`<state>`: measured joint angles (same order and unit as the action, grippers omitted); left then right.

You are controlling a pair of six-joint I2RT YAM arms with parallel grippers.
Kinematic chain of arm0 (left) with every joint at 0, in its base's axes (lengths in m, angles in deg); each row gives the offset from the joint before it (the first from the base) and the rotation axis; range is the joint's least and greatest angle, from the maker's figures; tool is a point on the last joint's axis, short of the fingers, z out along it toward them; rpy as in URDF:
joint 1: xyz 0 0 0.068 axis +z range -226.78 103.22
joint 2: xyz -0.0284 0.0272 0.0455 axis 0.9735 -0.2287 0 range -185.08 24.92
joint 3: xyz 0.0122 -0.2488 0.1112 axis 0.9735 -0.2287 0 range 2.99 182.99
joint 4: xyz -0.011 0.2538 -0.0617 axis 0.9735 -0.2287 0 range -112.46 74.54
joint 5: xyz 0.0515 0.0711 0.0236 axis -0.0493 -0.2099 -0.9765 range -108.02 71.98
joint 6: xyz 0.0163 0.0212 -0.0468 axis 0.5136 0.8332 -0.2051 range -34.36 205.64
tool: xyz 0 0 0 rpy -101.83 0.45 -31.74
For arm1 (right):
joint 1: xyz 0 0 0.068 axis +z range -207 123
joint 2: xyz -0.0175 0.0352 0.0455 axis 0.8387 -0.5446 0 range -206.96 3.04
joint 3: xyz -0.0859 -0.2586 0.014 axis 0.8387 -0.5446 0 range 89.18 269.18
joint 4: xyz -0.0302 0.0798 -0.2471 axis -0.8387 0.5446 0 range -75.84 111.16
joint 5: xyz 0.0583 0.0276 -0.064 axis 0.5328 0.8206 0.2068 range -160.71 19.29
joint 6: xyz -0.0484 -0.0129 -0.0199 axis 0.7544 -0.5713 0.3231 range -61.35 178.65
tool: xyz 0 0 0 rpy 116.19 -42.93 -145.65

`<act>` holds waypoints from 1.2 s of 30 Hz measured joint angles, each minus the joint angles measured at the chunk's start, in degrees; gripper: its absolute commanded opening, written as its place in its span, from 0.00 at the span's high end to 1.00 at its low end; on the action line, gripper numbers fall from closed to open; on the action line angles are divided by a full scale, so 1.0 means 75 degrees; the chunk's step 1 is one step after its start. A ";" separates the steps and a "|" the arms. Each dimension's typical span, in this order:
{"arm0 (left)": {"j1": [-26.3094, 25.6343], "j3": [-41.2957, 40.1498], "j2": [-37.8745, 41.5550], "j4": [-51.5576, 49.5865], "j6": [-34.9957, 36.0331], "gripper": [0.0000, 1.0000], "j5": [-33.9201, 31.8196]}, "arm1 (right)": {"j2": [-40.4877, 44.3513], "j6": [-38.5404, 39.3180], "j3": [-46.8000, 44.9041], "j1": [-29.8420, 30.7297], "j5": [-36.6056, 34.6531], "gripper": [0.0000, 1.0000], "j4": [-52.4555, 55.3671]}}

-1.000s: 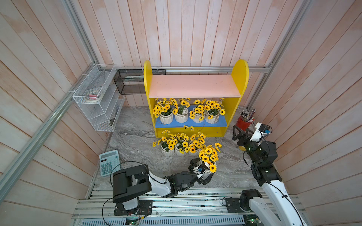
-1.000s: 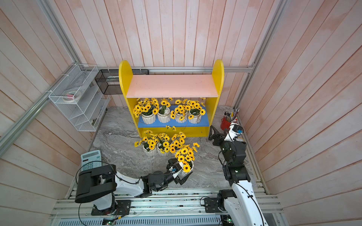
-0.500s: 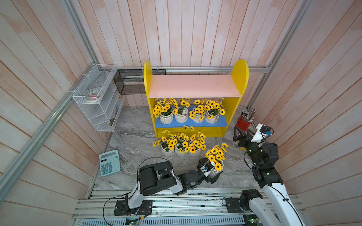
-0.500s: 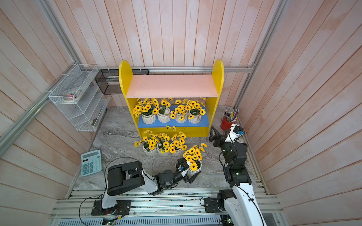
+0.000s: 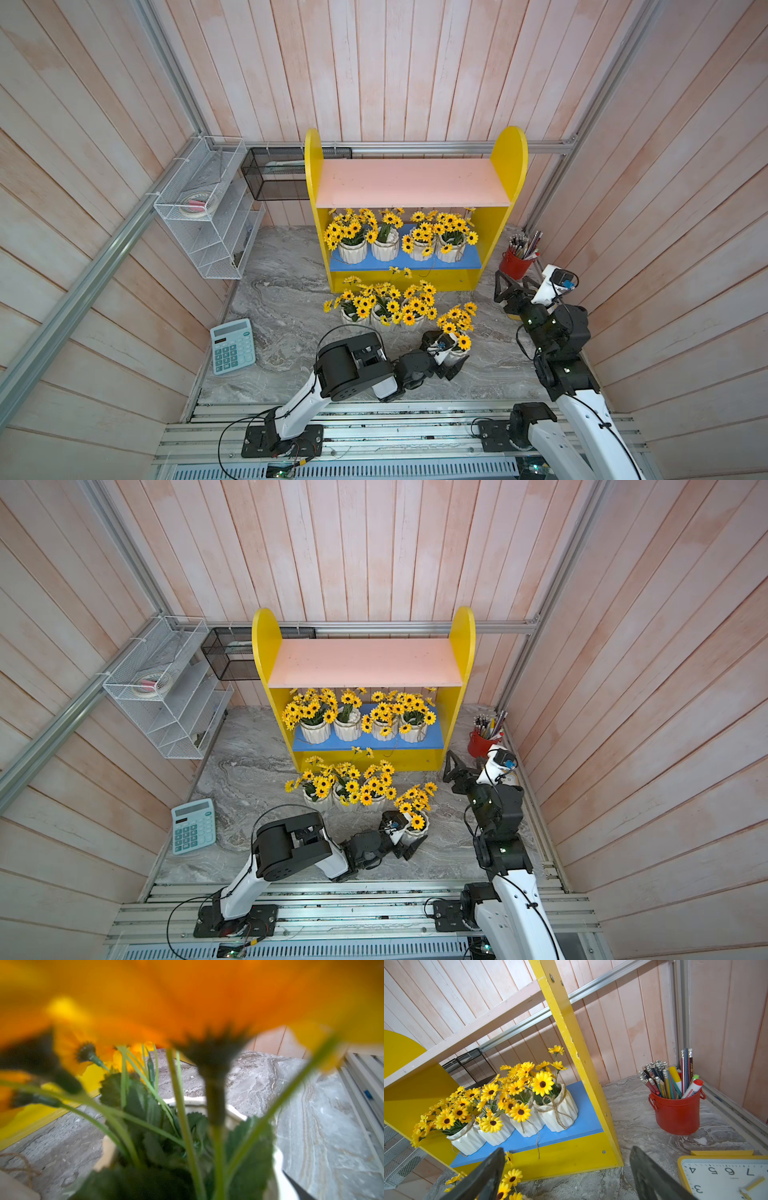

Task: Take the sunflower pots off the shelves
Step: Place the sunflower pot at the center of the board.

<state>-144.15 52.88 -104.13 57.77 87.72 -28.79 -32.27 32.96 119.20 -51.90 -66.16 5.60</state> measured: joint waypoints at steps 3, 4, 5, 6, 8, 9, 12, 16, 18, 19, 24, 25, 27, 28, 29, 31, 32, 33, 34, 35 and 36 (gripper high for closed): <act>0.0052 0.0160 -0.0128 0.0015 0.0032 0.93 0.0009 | -0.0015 -0.0026 -0.0096 0.0000 0.0003 0.06 0.0000; 0.0076 0.0210 -0.0154 0.0006 0.0032 0.79 0.0017 | -0.0012 -0.0032 -0.0131 0.0000 0.0003 0.06 0.0003; 0.0117 0.0268 -0.0198 0.0006 0.0032 0.59 0.0038 | -0.0015 -0.0038 -0.0163 0.0000 0.0006 0.06 0.0006; 0.0152 0.0326 -0.0248 0.0017 0.0032 0.35 0.0044 | -0.0020 -0.0055 -0.0189 0.0000 0.0006 0.06 0.0006; 0.0216 0.0361 -0.0283 0.0035 0.0026 0.04 0.0058 | -0.0029 -0.0058 -0.0230 0.0000 0.0009 0.05 0.0009; 0.0230 0.0361 -0.0283 0.0032 0.0029 0.00 0.0061 | -0.0035 -0.0058 -0.0242 -0.0003 0.0012 0.04 0.0012; 0.0251 0.0297 -0.0277 0.0035 0.0000 0.00 0.0038 | -0.0032 -0.0055 -0.0245 0.0000 0.0012 0.03 0.0070; 0.0254 0.0023 -0.0154 0.0006 -0.0020 0.00 0.0064 | -0.0032 -0.0058 -0.0277 0.0000 0.0026 0.02 0.0140; 0.0251 -0.0140 -0.0044 0.0000 -0.0026 0.00 0.0119 | -0.0032 -0.0064 -0.0294 0.0000 0.0070 0.02 0.0172; 0.0239 -0.0221 0.0017 0.0003 -0.0026 0.00 0.0146 | -0.0032 -0.0070 -0.0294 0.0000 0.0087 0.02 0.0189; 0.0146 -0.0857 0.0522 0.0090 -0.0029 0.00 0.0175 | -0.0032 -0.0152 -0.0294 0.0000 0.0099 0.02 0.0434; 0.0119 -0.0962 0.0618 0.0099 -0.0032 0.00 0.0175 | -0.0032 -0.0166 -0.0294 0.0000 0.0099 0.02 0.0510; 0.0035 -0.1215 0.0836 0.0128 -0.0032 0.00 0.0143 | -0.0023 -0.0213 -0.0291 0.0000 0.0099 0.06 0.0758; -0.0009 -0.1341 0.0935 0.0154 -0.0035 0.00 0.0117 | -0.0017 -0.0248 -0.0291 0.0000 0.0105 0.08 0.0886; -0.0067 -0.1533 0.1075 0.0187 -0.0055 0.00 0.0082 | -0.0003 -0.0297 -0.0283 0.0000 0.0128 0.10 0.1084; -0.0163 -0.1894 0.1346 0.0207 -0.0102 0.00 -0.0012 | 0.0044 -0.0402 -0.0268 0.0000 0.0216 0.12 0.1460; -0.0221 -0.2113 0.1507 0.0224 -0.0131 0.00 -0.0090 | 0.0090 -0.0460 -0.0256 0.0000 0.0274 0.13 0.1664; -0.0259 -0.2302 0.1652 0.0239 -0.0169 0.00 -0.0184 | 0.0157 -0.0525 -0.0251 0.0000 0.0341 0.15 0.1886; -0.0277 -0.2465 0.1786 0.0239 -0.0198 0.00 -0.0274 | 0.0221 -0.0586 -0.0248 0.0000 0.0417 0.17 0.2055; -0.0283 -0.2667 0.1955 0.0239 -0.0280 0.00 -0.0399 | 0.0306 -0.0656 -0.0245 0.0003 0.0516 0.19 0.2261; -0.0283 -0.2914 0.2183 0.0239 -0.0391 0.00 -0.0522 | 0.0391 -0.0726 -0.0242 0.0029 0.0621 0.20 0.2474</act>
<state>-146.27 31.03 -87.76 59.56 84.79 -32.70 -29.34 27.51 117.38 -51.68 -61.50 24.16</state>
